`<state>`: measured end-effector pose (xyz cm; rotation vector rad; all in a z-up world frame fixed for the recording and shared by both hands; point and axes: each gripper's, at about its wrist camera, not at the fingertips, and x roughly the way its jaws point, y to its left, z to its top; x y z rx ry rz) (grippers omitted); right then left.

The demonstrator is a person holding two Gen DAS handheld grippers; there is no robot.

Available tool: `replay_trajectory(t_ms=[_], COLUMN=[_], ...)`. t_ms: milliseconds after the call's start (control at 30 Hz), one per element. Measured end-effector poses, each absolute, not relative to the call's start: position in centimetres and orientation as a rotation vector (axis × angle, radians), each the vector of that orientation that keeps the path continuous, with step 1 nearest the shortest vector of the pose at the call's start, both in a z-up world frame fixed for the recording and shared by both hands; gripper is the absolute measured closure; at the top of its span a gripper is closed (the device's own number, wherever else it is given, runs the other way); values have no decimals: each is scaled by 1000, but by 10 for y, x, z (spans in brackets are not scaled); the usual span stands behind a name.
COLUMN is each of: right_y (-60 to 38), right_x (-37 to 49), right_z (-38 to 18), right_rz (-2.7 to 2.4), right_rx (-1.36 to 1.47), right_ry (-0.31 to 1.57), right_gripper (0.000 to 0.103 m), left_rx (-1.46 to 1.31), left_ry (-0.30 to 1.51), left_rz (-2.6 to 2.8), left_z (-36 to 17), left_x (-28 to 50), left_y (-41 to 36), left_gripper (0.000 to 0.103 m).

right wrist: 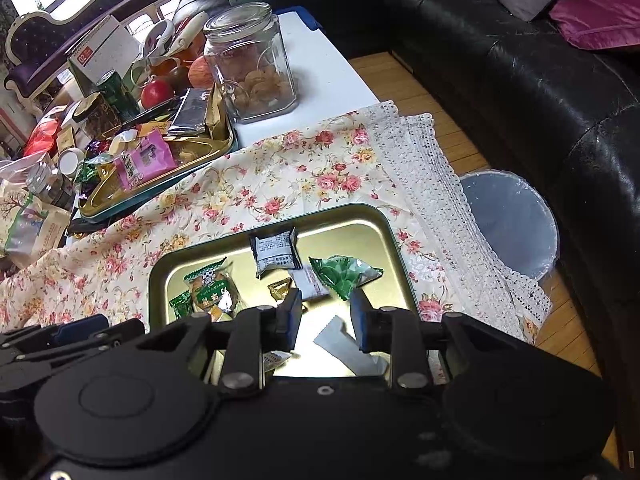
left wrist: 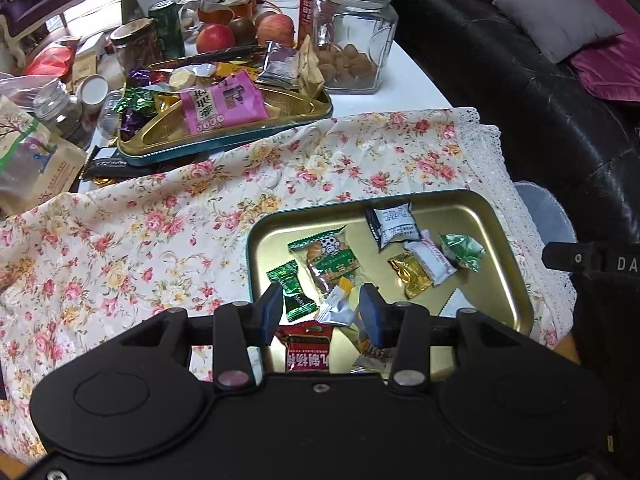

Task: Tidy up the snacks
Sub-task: 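Open both grippers to drop the packets into the tin tray, then raise both open tools slightly away from the tray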

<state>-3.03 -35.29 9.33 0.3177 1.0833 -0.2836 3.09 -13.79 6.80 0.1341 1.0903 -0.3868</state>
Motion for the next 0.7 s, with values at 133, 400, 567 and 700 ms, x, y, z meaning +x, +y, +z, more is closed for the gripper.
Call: replay_trajectory(t_ms=[133,400,567,700], right_y=[-347,-329,-317,-308], right_x=[-31,-27,-26,-24], right_z=[90,71,67,64], right_rz=[-275,-251,-229,-215], right_rx=[291,223,192,165], right_ry=[1098,1161,1171,1181], right_gripper=[74,73,72,72], left_rx=[170,161,164,164], left_ry=[1078,1109,1105,1116], left_rz=[-334,-264,-192,-154], left_z=[65,59,56,53], left_x=[24,17,17,21], left_y=[-139,-133,-126,-121], left_gripper=[52,52,52,51])
